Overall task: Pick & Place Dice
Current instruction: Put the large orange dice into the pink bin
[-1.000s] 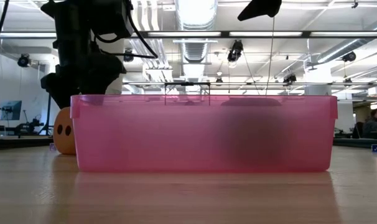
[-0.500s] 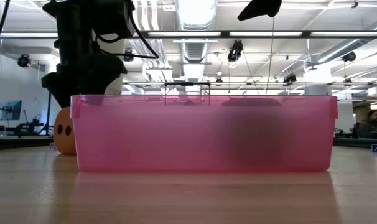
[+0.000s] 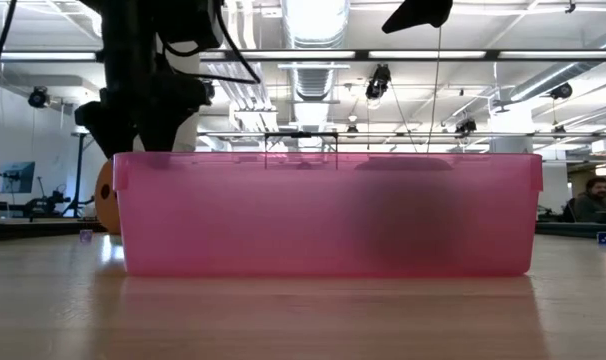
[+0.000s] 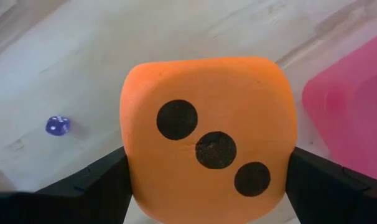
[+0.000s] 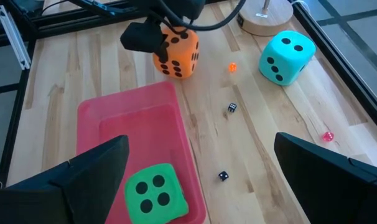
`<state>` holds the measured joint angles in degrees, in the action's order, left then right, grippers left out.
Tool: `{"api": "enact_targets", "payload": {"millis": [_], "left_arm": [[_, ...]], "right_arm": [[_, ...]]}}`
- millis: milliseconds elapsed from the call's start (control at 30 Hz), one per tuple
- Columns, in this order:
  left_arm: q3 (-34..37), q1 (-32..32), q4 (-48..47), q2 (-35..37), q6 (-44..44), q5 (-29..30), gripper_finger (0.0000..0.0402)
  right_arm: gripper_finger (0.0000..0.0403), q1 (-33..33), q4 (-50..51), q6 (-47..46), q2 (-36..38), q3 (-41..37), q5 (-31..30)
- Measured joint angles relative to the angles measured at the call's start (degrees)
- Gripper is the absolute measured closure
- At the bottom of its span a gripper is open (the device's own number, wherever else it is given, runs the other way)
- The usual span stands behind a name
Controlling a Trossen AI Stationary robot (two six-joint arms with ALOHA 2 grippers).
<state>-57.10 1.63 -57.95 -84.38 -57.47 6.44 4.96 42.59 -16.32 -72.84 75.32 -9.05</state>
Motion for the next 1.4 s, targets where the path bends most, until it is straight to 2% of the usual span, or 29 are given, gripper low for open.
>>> {"api": "enact_targets", "payload": {"millis": [267,633,867,1033,1400], "left_arm": [[-5.0,0.2,-3.3,0.1,1.6,0.0,0.0055],[-16.2,1.1,-5.0,0.2,16.7,0.0,0.0055],[-17.6,4.2,3.2,0.2,27.7,-0.4,0.0054],[-17.6,5.6,6.8,-1.0,31.8,-0.4,0.0049],[-17.5,6.3,14.3,-9.5,40.6,-5.3,0.0048]], "right_arm": [[0.0003,0.0,0.0,0.0,0.0,0.0,0.0],[0.0003,0.0,0.0,0.0,0.0,0.0,0.0],[0.0003,0.0,0.0,0.0,0.0,0.0,0.0],[0.0003,0.0,0.0,0.0,0.0,0.0,0.0],[0.0003,0.0,0.0,0.0,0.0,0.0,0.0]]}}
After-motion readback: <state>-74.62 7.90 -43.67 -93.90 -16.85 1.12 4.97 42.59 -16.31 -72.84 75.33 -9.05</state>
